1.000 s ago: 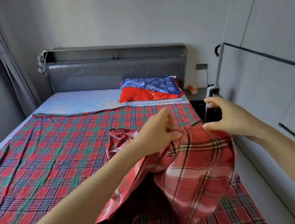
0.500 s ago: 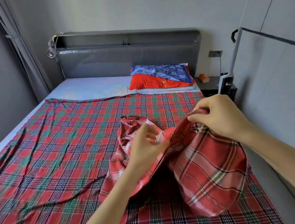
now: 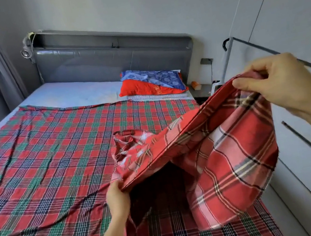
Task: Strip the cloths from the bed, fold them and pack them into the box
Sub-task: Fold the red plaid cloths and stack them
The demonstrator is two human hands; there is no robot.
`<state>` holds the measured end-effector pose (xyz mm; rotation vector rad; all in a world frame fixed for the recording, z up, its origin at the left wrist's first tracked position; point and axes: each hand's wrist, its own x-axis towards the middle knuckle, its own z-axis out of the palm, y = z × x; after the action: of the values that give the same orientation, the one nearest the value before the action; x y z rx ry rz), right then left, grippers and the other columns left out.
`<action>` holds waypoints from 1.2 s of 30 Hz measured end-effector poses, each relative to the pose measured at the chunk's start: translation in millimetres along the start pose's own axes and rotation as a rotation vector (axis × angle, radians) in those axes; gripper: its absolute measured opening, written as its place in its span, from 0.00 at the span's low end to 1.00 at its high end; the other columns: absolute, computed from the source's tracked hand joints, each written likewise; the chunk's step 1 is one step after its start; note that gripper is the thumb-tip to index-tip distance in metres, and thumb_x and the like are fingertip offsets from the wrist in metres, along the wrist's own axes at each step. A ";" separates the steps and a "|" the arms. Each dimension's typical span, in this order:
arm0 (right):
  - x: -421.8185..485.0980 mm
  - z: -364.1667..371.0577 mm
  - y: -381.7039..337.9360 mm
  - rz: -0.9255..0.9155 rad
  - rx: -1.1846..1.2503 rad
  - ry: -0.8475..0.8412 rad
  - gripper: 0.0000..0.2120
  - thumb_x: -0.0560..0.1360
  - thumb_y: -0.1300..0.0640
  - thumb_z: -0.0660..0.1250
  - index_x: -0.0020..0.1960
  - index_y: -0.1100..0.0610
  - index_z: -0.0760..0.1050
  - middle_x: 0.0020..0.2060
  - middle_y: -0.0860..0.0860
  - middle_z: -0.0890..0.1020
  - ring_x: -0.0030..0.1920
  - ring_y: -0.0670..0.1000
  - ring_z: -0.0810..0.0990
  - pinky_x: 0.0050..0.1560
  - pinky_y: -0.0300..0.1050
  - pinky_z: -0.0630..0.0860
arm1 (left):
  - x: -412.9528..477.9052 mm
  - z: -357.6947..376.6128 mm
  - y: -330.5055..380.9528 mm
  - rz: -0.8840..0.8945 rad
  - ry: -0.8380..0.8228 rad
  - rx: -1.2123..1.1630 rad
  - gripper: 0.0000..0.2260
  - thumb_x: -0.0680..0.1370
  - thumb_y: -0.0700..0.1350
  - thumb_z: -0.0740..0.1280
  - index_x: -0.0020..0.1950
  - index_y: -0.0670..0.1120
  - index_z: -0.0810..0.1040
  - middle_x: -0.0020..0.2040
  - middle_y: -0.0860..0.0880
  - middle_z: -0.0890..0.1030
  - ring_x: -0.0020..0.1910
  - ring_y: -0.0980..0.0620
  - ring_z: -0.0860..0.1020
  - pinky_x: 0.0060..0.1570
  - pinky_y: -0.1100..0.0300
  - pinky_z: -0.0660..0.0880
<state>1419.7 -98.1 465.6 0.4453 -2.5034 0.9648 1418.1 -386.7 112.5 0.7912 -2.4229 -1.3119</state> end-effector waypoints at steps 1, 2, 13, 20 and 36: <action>-1.1 -5.4 6.2 0.026 -0.006 0.002 0.07 0.71 0.60 0.73 0.37 0.51 0.79 0.30 0.50 0.82 0.33 0.50 0.80 0.41 0.46 0.77 | 10.1 -5.7 -5.5 -0.077 -0.015 -0.017 0.09 0.71 0.32 0.66 0.48 0.40 0.82 0.44 0.39 0.83 0.47 0.39 0.79 0.43 0.53 0.69; -2.9 -8.8 14.7 0.049 -0.060 0.001 0.08 0.71 0.61 0.72 0.35 0.51 0.78 0.29 0.51 0.82 0.32 0.50 0.80 0.40 0.44 0.75 | 21.1 -11.0 -8.2 -0.116 -0.041 -0.018 0.07 0.72 0.34 0.67 0.47 0.39 0.82 0.44 0.38 0.83 0.47 0.38 0.79 0.45 0.52 0.70; -68.8 65.6 112.7 0.386 -0.299 -0.301 0.12 0.70 0.71 0.59 0.45 0.56 0.75 0.43 0.52 0.77 0.50 0.55 0.76 0.44 0.41 0.65 | 75.5 -156.9 60.0 0.277 -0.326 0.271 0.15 0.73 0.26 0.62 0.56 0.36 0.80 0.49 0.37 0.81 0.48 0.45 0.77 0.45 0.60 0.67; -119.6 66.6 81.9 0.301 0.019 -0.663 0.09 0.65 0.44 0.66 0.34 0.48 0.79 0.36 0.42 0.81 0.42 0.46 0.78 0.51 0.48 0.70 | 42.8 -271.3 96.5 0.212 -0.062 -0.073 0.19 0.74 0.25 0.54 0.37 0.44 0.76 0.25 0.51 0.79 0.22 0.61 0.74 0.26 0.70 0.73; -7.8 -24.4 -85.9 -0.007 0.002 -0.267 0.09 0.69 0.55 0.75 0.35 0.58 0.78 0.22 0.44 0.76 0.28 0.44 0.73 0.28 0.37 0.65 | 28.0 -465.8 206.8 0.490 0.346 0.408 0.07 0.76 0.39 0.67 0.42 0.36 0.80 0.38 0.38 0.80 0.37 0.42 0.77 0.35 0.56 0.69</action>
<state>1470.1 -141.0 526.0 0.6202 -2.7349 0.9602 1548.7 -630.8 541.3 0.4172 -2.4022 -0.4660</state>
